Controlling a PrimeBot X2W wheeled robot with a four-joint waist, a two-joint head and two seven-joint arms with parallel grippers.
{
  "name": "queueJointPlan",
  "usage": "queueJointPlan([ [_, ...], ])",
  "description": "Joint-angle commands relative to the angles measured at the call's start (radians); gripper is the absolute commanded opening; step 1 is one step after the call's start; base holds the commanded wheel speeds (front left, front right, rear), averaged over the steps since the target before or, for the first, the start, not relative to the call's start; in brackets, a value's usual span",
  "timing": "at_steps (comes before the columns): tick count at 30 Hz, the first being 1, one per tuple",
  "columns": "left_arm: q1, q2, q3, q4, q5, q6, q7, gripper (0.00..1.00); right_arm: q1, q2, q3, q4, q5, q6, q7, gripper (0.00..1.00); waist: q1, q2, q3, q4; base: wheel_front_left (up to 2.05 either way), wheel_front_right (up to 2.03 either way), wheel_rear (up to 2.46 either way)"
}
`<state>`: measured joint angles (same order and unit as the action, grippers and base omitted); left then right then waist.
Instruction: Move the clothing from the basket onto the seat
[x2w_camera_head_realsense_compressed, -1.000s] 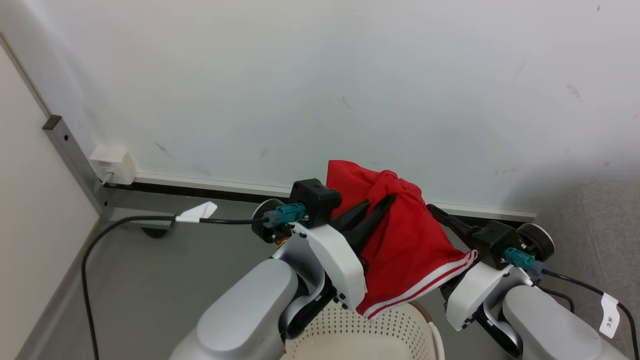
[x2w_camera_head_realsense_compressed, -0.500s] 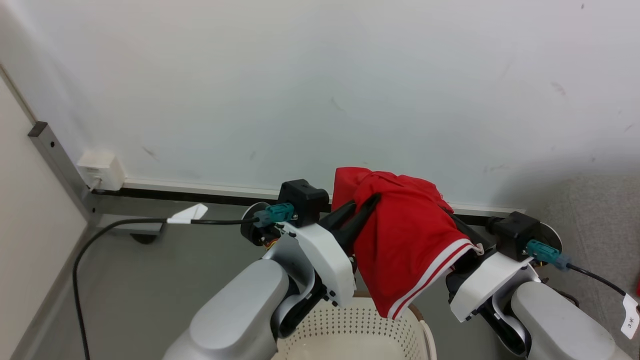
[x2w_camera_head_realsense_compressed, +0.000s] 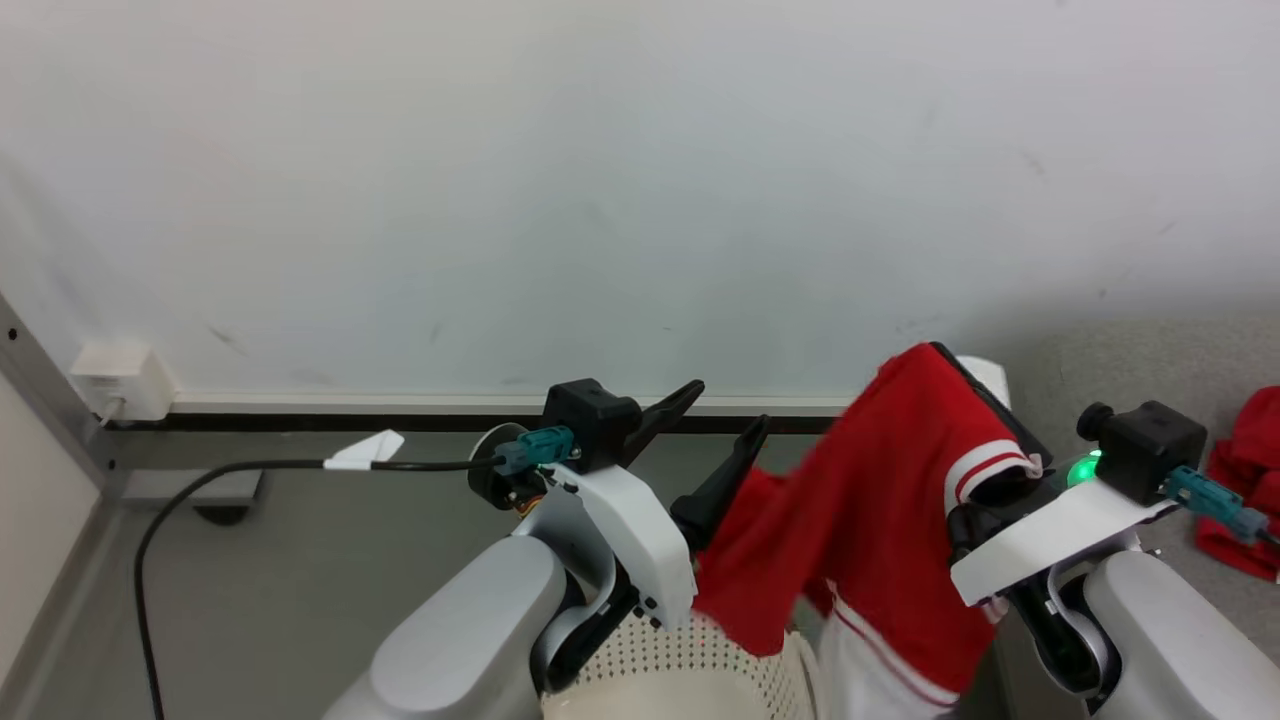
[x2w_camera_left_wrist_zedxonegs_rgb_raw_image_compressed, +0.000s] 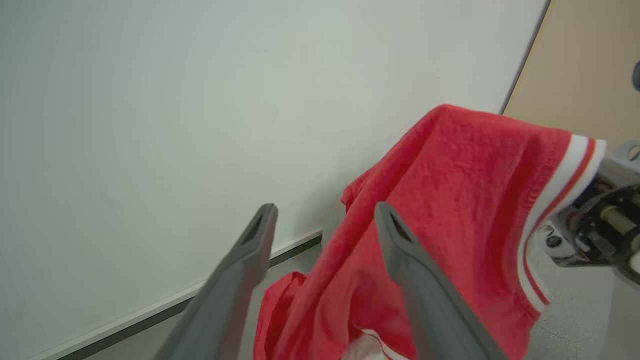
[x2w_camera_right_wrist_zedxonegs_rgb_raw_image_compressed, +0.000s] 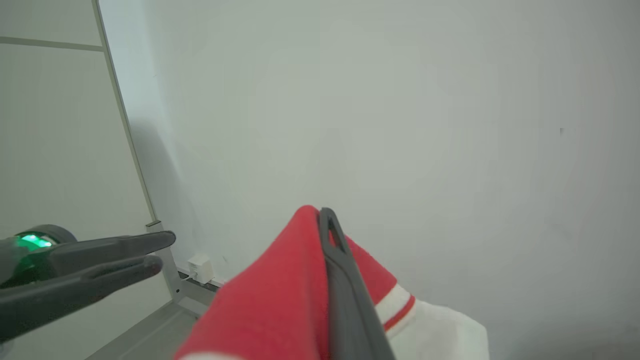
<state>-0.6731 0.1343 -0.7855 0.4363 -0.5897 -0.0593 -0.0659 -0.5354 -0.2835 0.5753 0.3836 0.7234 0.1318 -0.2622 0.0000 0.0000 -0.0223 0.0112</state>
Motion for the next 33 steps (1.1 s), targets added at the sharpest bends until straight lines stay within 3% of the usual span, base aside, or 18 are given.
queueJointPlan([
  [1, 0.016, 0.005, 0.000, -0.004, -0.006, 0.003, -0.006, 1.00, 0.012, -0.007, -0.015, -0.012, 0.009, -0.002, -0.003, 0.00, 0.0000, 0.0000, 0.000, -0.021, 0.00, 0.00, 0.00],
  [17, 0.013, 0.029, -0.028, -0.023, 0.036, 0.000, -0.081, 1.00, 0.065, -0.100, -0.242, -0.278, -0.028, -0.002, -0.003, 0.00, 0.0000, 0.0000, 0.032, -0.255, 0.00, 0.00, 0.00],
  [27, 0.003, 0.055, -0.046, -0.020, 0.076, 0.007, -0.137, 1.00, 0.149, -0.090, -0.339, -0.392, -0.007, -0.002, -0.003, 0.00, 0.0000, 0.0000, 0.059, -0.401, 0.00, 0.00, 0.00],
  [33, 0.001, 0.053, -0.053, -0.016, 0.088, 0.004, -0.157, 1.00, 0.182, -0.089, -0.366, -0.446, -0.010, -0.002, -0.003, 0.00, 0.0000, 0.0000, 0.070, -0.445, 0.00, 0.00, 0.00],
])
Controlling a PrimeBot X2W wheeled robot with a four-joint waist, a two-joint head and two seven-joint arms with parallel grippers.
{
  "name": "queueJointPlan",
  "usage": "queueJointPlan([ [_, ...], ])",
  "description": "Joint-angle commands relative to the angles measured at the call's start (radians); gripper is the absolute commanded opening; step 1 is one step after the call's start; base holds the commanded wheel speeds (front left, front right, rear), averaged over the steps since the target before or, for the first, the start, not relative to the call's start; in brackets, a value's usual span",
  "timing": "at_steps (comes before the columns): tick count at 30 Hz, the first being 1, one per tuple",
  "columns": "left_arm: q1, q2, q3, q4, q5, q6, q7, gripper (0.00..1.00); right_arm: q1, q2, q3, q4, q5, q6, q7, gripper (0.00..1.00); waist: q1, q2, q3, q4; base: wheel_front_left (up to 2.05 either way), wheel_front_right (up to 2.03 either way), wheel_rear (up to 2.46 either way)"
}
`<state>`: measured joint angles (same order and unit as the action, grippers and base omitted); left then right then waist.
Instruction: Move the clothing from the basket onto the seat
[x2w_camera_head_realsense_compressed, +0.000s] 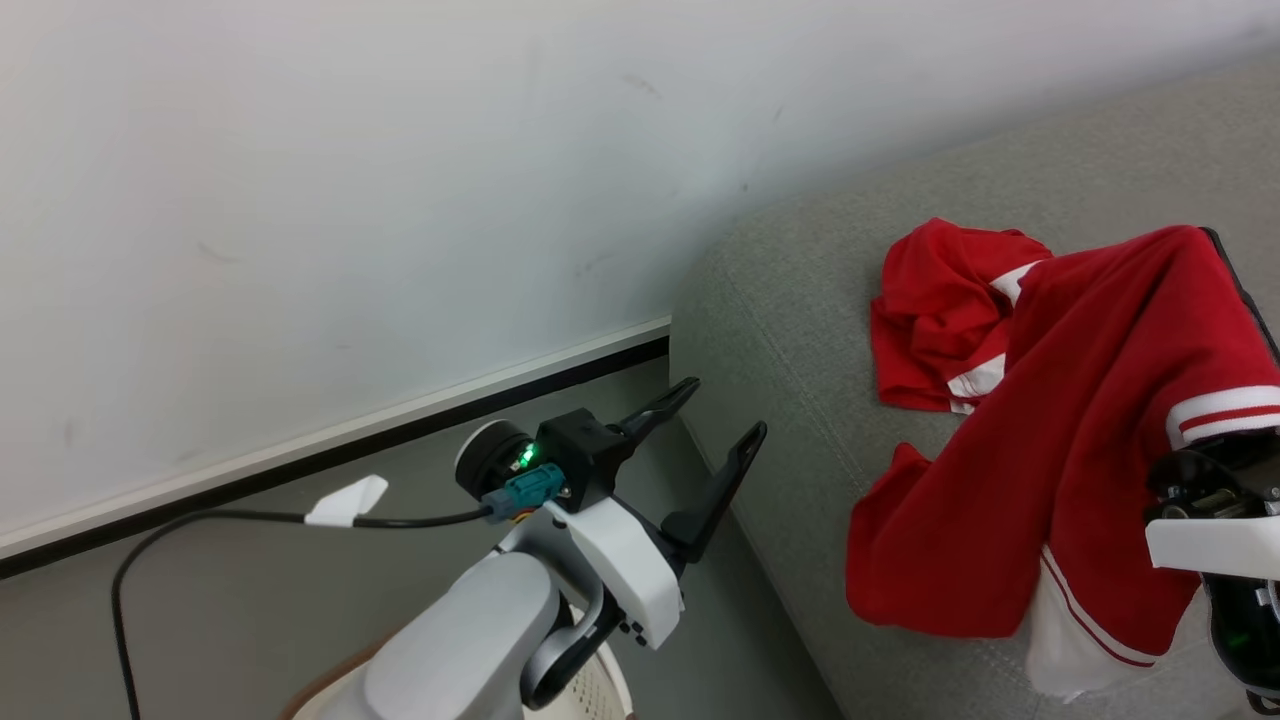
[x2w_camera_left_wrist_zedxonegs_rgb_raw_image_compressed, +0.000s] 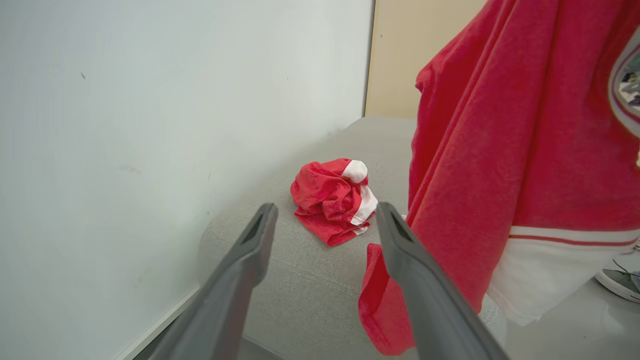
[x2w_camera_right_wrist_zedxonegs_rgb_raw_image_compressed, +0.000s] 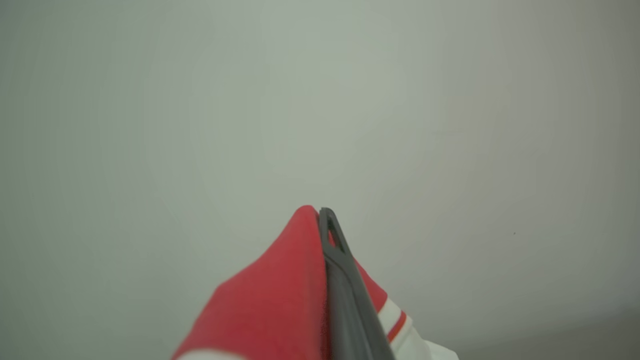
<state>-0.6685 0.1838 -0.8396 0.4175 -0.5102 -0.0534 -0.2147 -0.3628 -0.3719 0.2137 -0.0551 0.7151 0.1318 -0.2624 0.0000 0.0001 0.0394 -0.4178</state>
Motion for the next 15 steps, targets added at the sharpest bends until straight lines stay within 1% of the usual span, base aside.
queueJointPlan([
  [1, -0.004, 0.002, 0.000, 0.003, 0.011, -0.002, -0.010, 1.00, 0.015, -0.002, -0.008, -0.016, 0.000, -0.002, -0.003, 0.00, 0.0000, -0.0001, 0.011, -0.022, 0.00, 0.00, 0.00],
  [8, -0.005, -0.005, -0.014, 0.005, 0.024, -0.006, -0.028, 1.00, 0.013, -0.010, -0.032, -0.059, 0.012, -0.002, 0.002, 0.00, 0.0000, -0.0001, 0.023, -0.045, 0.00, 0.00, 0.00],
  [13, -0.011, -0.010, -0.019, 0.001, 0.032, -0.009, -0.034, 1.00, -0.056, -0.038, -0.055, -0.058, 0.035, -0.002, 0.017, 0.00, 0.0000, -0.0001, 0.043, -0.044, 0.00, 0.00, 0.00],
  [15, -0.018, -0.010, -0.022, 0.004, 0.037, -0.012, -0.035, 1.00, -0.104, -0.051, -0.056, -0.053, 0.061, -0.002, 0.028, 0.00, 0.0000, -0.0001, 0.059, -0.041, 0.00, 0.00, 0.00],
])
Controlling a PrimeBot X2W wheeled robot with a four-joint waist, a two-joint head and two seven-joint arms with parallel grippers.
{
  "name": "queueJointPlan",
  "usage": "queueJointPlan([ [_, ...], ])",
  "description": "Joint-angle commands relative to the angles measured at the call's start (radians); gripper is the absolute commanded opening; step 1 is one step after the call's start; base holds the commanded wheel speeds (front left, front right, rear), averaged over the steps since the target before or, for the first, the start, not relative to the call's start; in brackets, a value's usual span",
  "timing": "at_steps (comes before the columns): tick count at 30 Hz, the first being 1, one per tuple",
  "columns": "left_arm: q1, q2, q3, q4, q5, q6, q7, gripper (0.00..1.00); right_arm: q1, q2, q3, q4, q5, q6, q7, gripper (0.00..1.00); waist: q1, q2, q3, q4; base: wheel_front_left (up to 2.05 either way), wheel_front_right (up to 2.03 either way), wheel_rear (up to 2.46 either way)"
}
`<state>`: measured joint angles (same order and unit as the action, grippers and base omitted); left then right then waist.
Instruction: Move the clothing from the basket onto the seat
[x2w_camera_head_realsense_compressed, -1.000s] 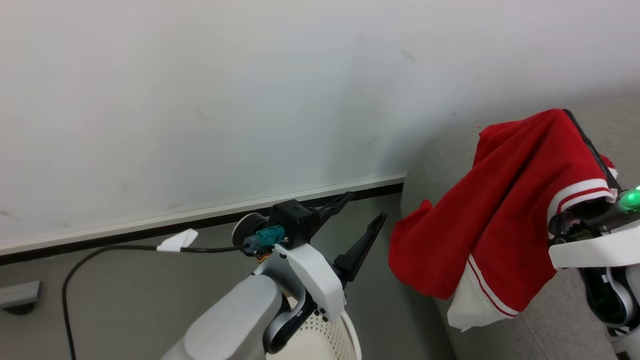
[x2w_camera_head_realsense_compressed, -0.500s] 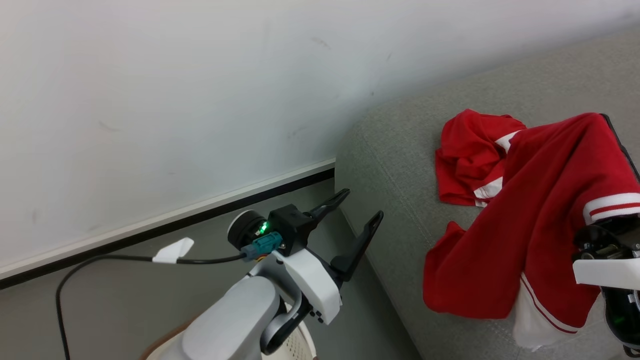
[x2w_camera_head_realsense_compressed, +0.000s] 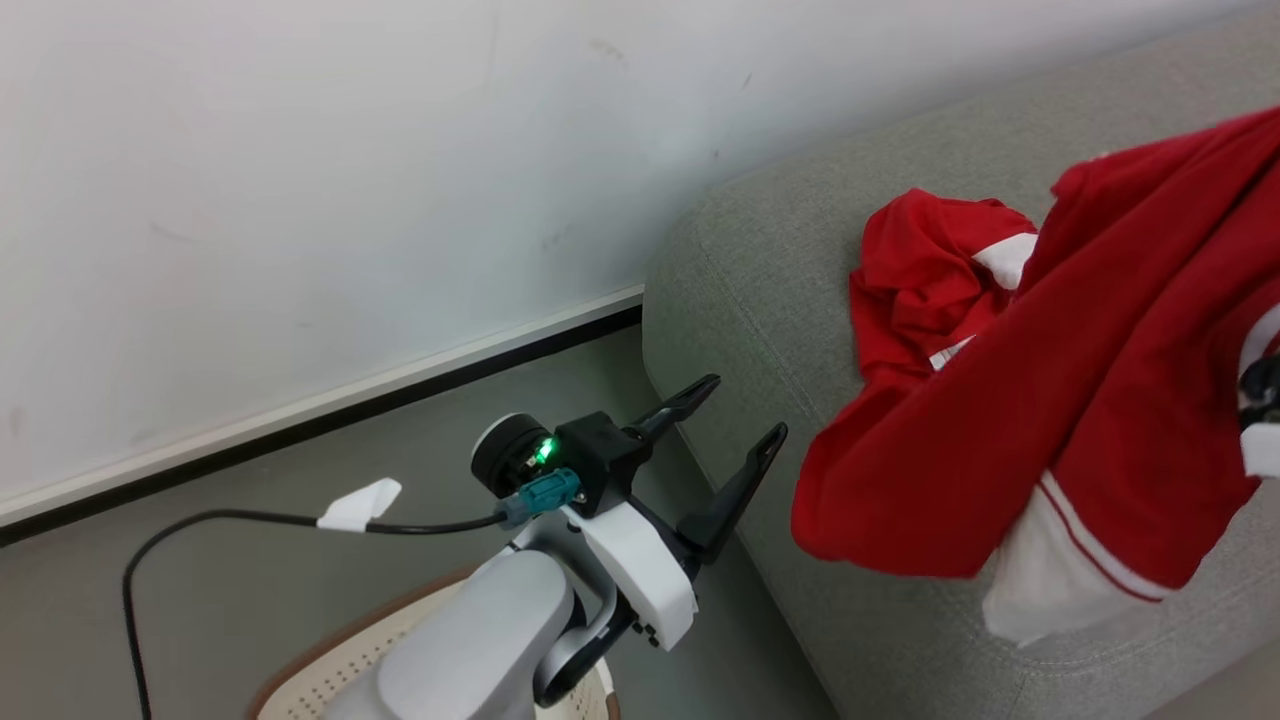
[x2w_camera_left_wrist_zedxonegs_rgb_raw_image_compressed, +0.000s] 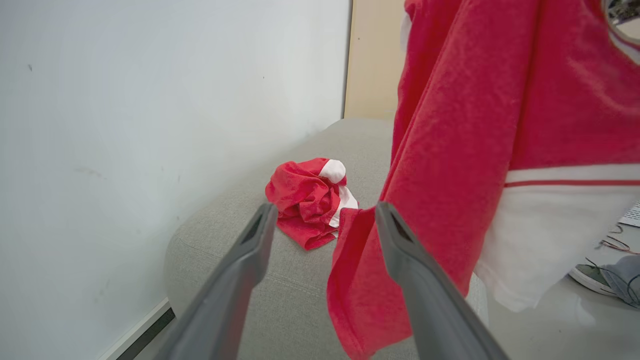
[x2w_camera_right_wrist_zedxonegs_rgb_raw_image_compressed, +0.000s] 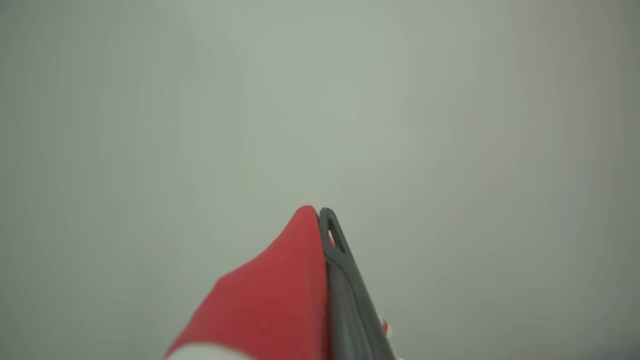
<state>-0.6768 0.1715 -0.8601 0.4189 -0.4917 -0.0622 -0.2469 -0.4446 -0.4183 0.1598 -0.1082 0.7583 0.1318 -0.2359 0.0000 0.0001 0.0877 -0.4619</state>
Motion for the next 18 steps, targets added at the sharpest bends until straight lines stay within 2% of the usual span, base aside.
queueJointPlan([
  [1, -0.014, 0.002, -0.003, 0.005, 0.017, -0.005, -0.002, 1.00, -0.050, -0.017, -0.009, 0.006, 0.028, -0.002, 0.008, 0.00, 0.0000, -0.0001, 0.020, 0.006, 0.00, 0.00, 0.00],
  [4, -0.032, -0.001, -0.010, 0.006, 0.021, -0.009, 0.006, 1.00, -0.140, -0.041, -0.027, 0.035, 0.094, -0.002, 0.025, 0.00, 0.0000, -0.0001, 0.059, 0.019, 0.00, 0.00, 0.00],
  [8, -0.061, -0.003, -0.022, 0.007, 0.028, -0.016, 0.017, 1.00, -0.271, -0.108, -0.059, 0.106, 0.157, -0.002, 0.051, 0.00, 0.0000, -0.0001, 0.122, 0.049, 0.00, 0.00, 0.00],
  [14, -0.108, 0.011, -0.035, -0.001, 0.038, -0.024, 0.040, 1.00, -0.427, -0.201, -0.103, 0.259, 0.207, -0.002, 0.054, 0.00, 0.0000, -0.0001, 0.228, 0.095, 0.00, 0.00, 0.00],
  [18, -0.144, 0.021, -0.043, -0.013, 0.050, -0.030, 0.059, 1.00, -0.500, -0.226, -0.104, 0.373, 0.226, -0.002, 0.042, 0.00, 0.0000, -0.0001, 0.308, 0.127, 0.00, 0.00, 0.00],
])
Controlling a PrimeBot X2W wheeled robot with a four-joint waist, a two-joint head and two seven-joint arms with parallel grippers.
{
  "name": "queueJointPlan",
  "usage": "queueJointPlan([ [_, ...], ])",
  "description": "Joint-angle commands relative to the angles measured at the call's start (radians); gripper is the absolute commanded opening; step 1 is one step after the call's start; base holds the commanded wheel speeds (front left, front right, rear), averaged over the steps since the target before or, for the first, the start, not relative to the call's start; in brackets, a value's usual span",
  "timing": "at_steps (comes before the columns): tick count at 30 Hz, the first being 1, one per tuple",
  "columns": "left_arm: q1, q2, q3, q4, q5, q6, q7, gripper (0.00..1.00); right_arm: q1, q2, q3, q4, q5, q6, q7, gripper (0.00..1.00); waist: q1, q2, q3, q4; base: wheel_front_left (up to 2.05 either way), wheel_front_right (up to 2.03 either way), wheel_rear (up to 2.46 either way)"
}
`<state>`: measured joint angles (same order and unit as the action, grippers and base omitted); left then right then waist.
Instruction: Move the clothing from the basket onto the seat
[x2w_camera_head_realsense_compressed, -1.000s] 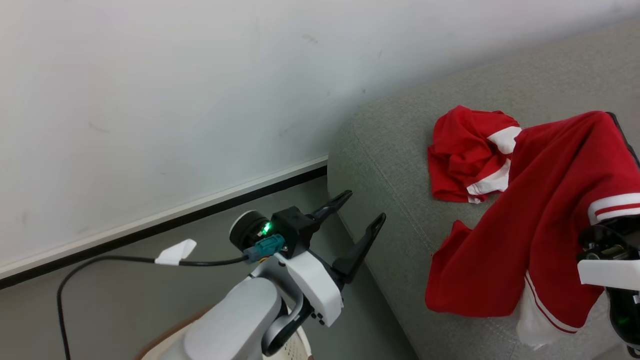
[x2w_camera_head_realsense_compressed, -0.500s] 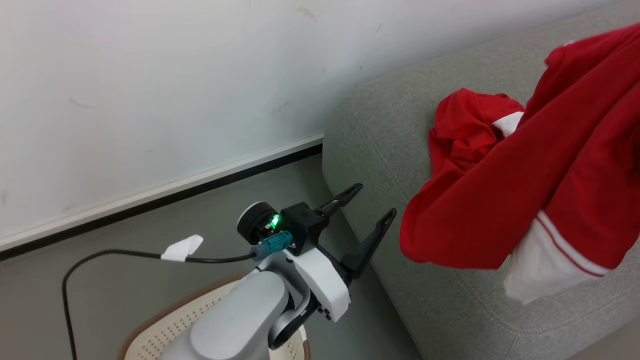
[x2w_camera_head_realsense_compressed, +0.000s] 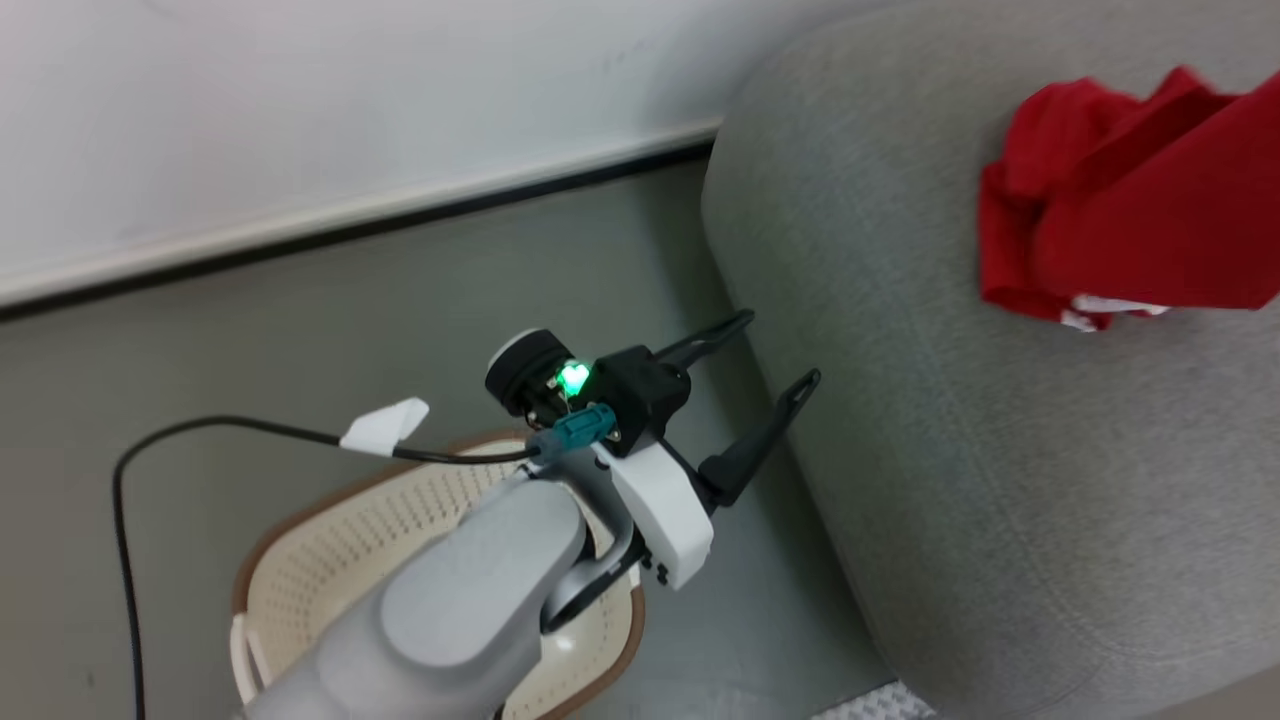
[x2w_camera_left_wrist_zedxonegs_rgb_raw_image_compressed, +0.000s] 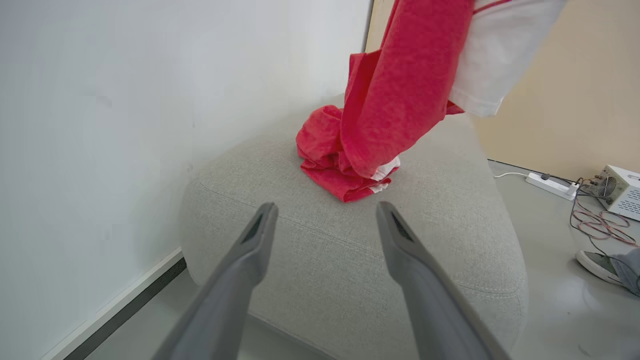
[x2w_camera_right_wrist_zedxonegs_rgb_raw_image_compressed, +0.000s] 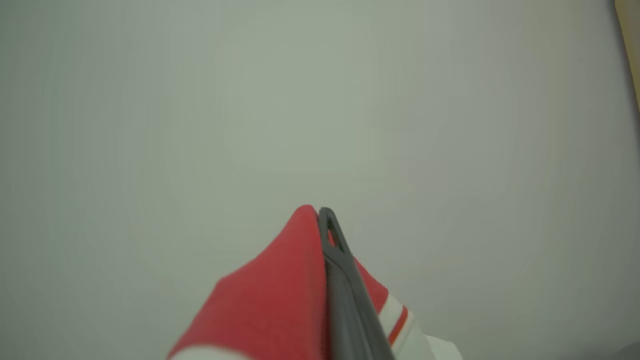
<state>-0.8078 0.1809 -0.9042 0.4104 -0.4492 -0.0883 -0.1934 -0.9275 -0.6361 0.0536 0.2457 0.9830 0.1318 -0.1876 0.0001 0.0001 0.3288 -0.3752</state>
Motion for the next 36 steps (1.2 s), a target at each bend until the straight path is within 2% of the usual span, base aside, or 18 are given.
queueJointPlan([
  [1, -0.024, 0.014, -0.001, -0.007, 0.013, -0.005, 0.008, 1.00, -0.034, -0.014, 0.005, 0.049, 0.002, -0.002, -0.007, 0.00, -0.0001, -0.0001, 0.087, 0.048, 0.00, 0.00, 0.00],
  [12, -0.105, 0.010, -0.023, -0.032, 0.045, -0.009, 0.023, 1.00, -0.118, -0.026, 0.162, 0.375, -0.037, -0.002, 0.040, 0.00, -0.0001, -0.0001, 0.256, 0.121, 0.00, 0.00, 0.00],
  [16, -0.116, 0.009, -0.027, -0.024, 0.045, -0.010, 0.014, 1.00, -0.117, -0.024, 0.234, 0.473, -0.026, -0.002, 0.108, 0.00, -0.0001, -0.0001, 0.282, 0.138, 0.00, 0.00, 0.00],
  [19, -0.118, 0.006, -0.029, -0.014, 0.042, -0.010, 0.006, 1.00, -0.119, -0.036, 0.297, 0.542, -0.032, -0.002, 0.199, 0.00, -0.0001, -0.0001, 0.288, 0.147, 0.00, 0.00, 0.00],
  [20, -0.116, 0.006, -0.030, -0.012, 0.041, -0.011, 0.005, 1.00, -0.118, -0.035, 0.316, 0.565, -0.020, -0.002, 0.245, 0.24, -0.0001, -0.0001, 0.287, 0.148, 0.00, 0.00, 0.00],
  [22, -0.113, 0.005, -0.031, -0.005, 0.037, -0.011, -0.001, 1.00, -0.124, -0.045, 0.356, 0.588, -0.013, -0.002, 0.323, 1.00, -0.0001, -0.0001, 0.282, 0.150, 0.00, 0.00, 0.00],
  [25, -0.100, 0.005, -0.031, 0.011, 0.025, -0.011, -0.011, 1.00, -0.128, -0.056, 0.406, 0.607, -0.004, -0.002, 0.418, 1.00, -0.0001, -0.0001, 0.262, 0.147, 0.00, 0.00, 0.00],
  [36, -0.037, -0.012, -0.024, 0.069, -0.009, -0.008, -0.051, 1.00, -0.105, -0.092, 0.503, 0.607, 0.044, -0.002, 0.588, 1.00, -0.0001, -0.0001, 0.112, 0.110, 0.00, 0.00, 0.00],
])
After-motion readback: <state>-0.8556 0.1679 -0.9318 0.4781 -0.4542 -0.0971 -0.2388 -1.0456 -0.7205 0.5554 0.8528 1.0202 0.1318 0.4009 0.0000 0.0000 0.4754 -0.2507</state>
